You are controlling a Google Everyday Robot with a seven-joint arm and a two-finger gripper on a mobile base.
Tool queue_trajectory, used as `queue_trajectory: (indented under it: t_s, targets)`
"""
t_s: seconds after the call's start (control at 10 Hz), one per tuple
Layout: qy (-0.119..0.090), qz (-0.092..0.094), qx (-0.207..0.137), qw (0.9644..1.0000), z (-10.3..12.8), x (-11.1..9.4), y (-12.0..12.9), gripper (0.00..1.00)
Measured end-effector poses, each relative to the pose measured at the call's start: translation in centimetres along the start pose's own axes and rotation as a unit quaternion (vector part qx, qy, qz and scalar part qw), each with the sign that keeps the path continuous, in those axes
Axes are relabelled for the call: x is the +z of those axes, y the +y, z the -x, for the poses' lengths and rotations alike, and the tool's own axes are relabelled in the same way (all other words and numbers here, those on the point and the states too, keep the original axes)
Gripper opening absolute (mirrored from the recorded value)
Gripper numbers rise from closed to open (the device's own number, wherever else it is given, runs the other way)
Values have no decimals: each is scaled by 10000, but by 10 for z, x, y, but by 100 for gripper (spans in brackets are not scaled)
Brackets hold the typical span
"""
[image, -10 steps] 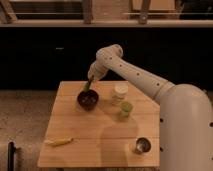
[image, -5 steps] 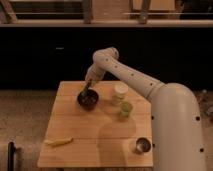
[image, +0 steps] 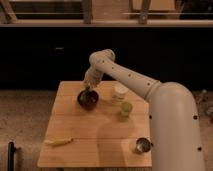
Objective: Place pepper in purple bowl
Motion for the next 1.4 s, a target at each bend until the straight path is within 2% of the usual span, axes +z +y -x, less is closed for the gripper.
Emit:
queue_trajectory:
  t_s: [0.4, 0.5, 0.6, 1.0, 1.4]
  targets:
    - [-67, 120, 0, 9999, 8, 4, 3, 71]
    - [-66, 127, 2, 9999, 8, 4, 3, 77]
    - [-65, 131, 6, 9999, 7, 4, 4, 80]
    - [-24, 118, -8, 9999, 5, 0, 3, 80]
    - [158, 35, -11, 9999, -2, -15, -1, 80]
